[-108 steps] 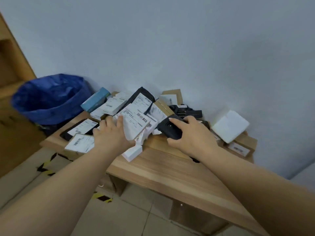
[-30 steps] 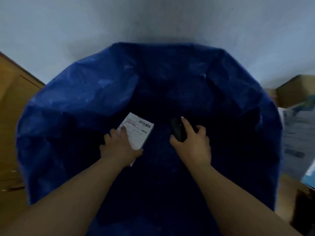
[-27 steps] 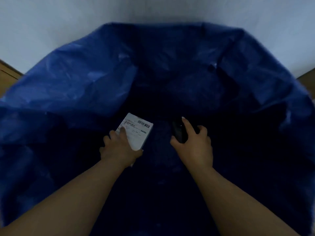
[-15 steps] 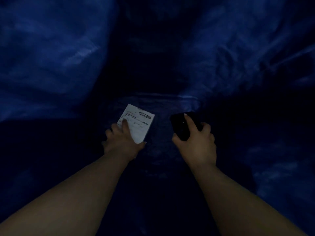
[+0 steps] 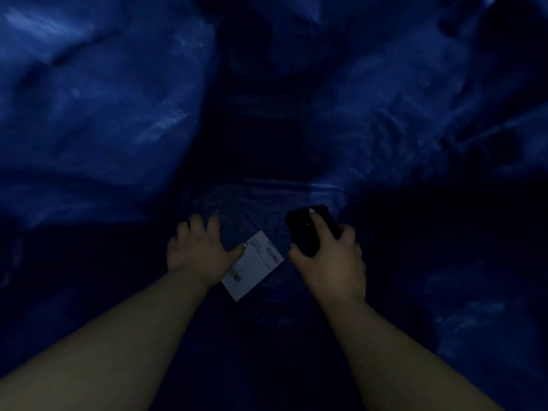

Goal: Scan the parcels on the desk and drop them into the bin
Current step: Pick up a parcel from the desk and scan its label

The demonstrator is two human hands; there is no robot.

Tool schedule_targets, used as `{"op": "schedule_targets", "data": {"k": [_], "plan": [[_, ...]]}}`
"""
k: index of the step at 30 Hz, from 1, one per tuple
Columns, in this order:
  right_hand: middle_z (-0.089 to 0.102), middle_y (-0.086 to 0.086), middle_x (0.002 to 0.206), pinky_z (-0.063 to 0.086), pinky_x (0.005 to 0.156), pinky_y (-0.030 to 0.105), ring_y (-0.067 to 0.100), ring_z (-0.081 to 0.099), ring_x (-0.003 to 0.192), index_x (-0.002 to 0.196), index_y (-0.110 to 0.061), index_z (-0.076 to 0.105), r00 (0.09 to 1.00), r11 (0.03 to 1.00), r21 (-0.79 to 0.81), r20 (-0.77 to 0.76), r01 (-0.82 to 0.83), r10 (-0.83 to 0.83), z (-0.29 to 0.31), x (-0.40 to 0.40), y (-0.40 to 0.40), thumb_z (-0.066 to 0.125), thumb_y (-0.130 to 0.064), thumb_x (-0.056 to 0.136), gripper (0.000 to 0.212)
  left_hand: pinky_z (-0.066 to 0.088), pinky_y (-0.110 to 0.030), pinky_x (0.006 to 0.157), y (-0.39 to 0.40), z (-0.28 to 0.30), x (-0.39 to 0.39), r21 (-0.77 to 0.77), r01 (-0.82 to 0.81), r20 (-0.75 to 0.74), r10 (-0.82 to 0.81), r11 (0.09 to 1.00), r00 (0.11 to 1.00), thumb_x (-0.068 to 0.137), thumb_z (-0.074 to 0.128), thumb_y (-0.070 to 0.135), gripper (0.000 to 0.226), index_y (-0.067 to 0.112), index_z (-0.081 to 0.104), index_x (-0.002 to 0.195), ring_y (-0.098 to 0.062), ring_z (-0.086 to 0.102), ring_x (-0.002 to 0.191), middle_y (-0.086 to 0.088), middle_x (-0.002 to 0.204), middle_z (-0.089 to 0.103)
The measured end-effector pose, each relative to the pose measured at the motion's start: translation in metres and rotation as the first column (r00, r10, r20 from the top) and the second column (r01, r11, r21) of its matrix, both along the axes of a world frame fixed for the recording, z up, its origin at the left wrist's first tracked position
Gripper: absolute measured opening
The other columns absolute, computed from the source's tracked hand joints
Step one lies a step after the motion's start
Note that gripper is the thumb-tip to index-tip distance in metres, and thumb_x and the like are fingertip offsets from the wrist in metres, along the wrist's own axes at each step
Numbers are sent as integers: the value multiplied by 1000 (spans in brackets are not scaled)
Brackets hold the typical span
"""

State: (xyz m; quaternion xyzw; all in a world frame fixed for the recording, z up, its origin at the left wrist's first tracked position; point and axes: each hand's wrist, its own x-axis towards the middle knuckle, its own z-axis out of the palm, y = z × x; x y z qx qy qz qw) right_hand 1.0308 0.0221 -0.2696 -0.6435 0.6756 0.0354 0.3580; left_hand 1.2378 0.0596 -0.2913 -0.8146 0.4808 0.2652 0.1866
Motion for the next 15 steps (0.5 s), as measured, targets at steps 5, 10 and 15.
{"op": "schedule_targets", "data": {"k": [5, 10, 15], "plan": [[26, 5, 150, 46, 99, 46, 28, 41, 122, 152, -55, 17, 999, 996, -81, 27, -32, 34, 64, -2, -1, 56, -62, 90, 74, 37, -39, 100, 5, 70, -8, -116, 113, 41, -109, 987, 993, 86, 30, 79, 86, 32, 8, 155, -28, 30, 133, -7, 153, 24], [28, 3, 149, 44, 99, 43, 27, 42, 121, 151, -54, 20, 997, 985, -162, 29, -63, 69, 157, -19, 9, 57, -62, 89, 73, 38, -40, 97, 21, 168, -27, -221, 204, 101, -186, 954, 977, 89, 29, 76, 80, 34, 12, 155, -26, 39, 130, -4, 150, 32], [30, 2, 148, 43, 101, 44, 28, 43, 122, 151, -54, 23, 997, 965, -253, 2, -73, 76, 248, -40, 39, 57, -63, 87, 73, 39, -41, 98, 41, 263, -41, -309, 208, 90, -189, 928, 978, 91, 25, 74, 78, 34, 9, 156, -26, 37, 132, -4, 152, 31]]}}
